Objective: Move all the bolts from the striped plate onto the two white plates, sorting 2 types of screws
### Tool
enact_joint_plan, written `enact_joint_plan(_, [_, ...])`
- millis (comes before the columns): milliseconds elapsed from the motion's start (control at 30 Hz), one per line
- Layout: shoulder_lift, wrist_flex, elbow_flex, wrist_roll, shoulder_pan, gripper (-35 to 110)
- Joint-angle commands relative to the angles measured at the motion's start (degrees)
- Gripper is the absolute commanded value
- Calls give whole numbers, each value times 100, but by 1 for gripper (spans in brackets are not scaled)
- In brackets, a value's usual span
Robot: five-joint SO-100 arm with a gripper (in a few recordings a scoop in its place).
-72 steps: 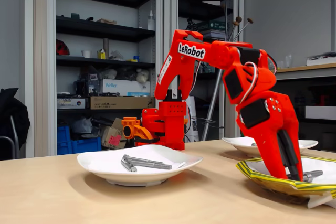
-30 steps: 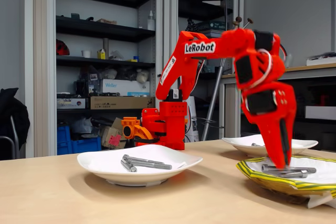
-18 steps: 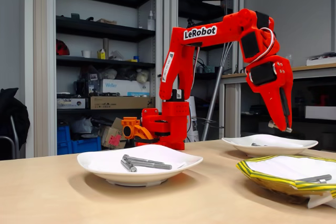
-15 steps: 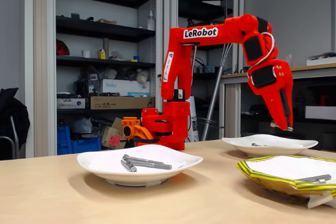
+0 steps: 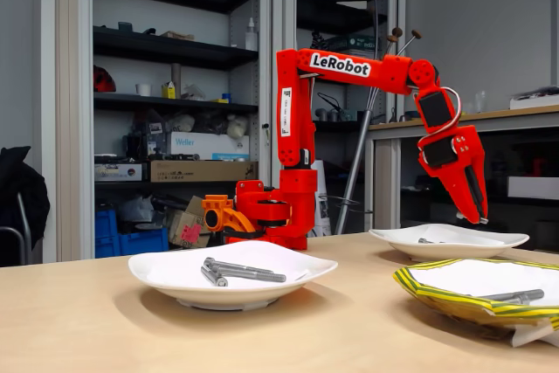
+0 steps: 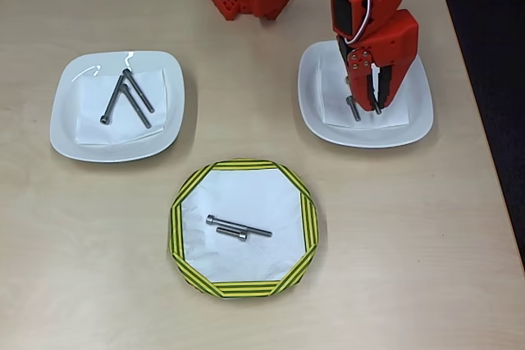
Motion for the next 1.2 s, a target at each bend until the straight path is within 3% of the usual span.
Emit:
enact_joint_plan(0, [360,-132,88,123,-70,10])
enact_joint_plan(167, [378,-237,88,-132,53,13])
enact_joint_plan(300, [352,-431,35,-888,519,12])
enact_joint_plan(433, [167,-967,-193,-2575,1406,12])
enact_joint_plan(600, [-53,-1907,-334,-5405,2285,10])
enact_joint_plan(767, [-466,-2927,-378,-7093,2909,11])
enact_joint_plan(933, [-1248,-3182,-817,-7409,3173,11])
enact_joint_plan(1167, [-2232,-2892,-1424,-6952,3208,11])
